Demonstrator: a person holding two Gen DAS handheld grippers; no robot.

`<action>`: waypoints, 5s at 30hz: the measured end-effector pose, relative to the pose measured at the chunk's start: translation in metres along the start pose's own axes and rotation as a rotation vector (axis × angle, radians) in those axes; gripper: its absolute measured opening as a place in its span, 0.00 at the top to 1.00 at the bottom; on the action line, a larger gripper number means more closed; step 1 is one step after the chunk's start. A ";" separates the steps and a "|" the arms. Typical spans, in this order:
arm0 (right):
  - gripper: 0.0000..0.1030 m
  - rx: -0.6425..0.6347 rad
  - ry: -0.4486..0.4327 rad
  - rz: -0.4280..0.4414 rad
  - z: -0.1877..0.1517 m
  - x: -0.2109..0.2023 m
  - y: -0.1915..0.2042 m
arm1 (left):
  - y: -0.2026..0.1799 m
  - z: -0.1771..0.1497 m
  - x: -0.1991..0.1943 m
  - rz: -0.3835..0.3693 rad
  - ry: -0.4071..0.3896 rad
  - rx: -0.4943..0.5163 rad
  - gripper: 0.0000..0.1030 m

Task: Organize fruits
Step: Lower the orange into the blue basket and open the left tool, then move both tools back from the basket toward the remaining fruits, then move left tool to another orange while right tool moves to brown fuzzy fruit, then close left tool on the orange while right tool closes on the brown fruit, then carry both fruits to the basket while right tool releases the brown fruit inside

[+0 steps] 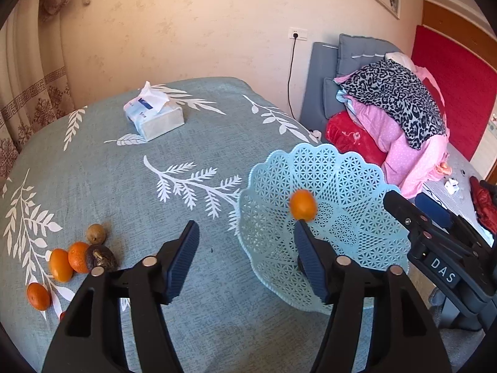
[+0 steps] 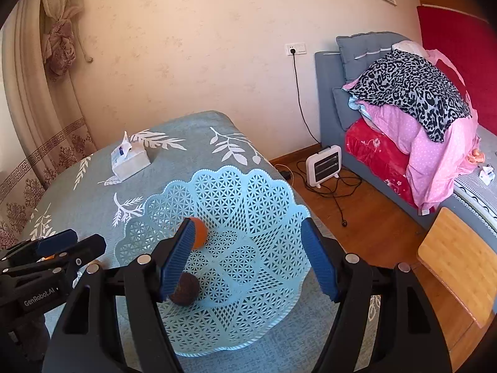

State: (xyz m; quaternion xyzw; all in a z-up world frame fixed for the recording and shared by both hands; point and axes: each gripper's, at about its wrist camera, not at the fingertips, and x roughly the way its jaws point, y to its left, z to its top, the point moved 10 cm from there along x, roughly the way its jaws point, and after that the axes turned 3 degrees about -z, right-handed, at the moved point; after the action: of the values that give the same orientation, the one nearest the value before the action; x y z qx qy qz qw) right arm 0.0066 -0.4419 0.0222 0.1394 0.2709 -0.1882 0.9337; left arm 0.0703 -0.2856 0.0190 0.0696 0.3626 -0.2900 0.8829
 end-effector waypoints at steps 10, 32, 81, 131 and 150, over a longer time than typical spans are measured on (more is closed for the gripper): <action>0.29 -0.034 -0.001 0.086 -0.006 -0.006 0.030 | 0.051 -0.005 -0.009 0.094 -0.014 -0.066 0.28; 0.23 -0.155 0.054 0.201 -0.027 -0.009 0.108 | 0.210 -0.042 -0.044 0.303 -0.016 -0.285 0.27; 0.23 -0.338 0.240 0.311 -0.089 0.027 0.218 | 0.267 -0.081 -0.012 0.289 0.054 -0.338 0.43; 0.72 -0.425 0.311 0.252 -0.109 0.075 0.247 | 0.253 -0.070 -0.064 0.217 -0.078 -0.351 0.64; 0.72 -0.353 0.165 0.259 -0.061 0.024 0.212 | 0.207 -0.051 -0.070 0.206 -0.093 -0.264 0.64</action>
State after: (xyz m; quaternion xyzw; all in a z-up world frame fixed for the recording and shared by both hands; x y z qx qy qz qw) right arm 0.0878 -0.2376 -0.0073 0.0222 0.3550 -0.0047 0.9346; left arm 0.1157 -0.0663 0.0113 -0.0236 0.3473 -0.1507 0.9253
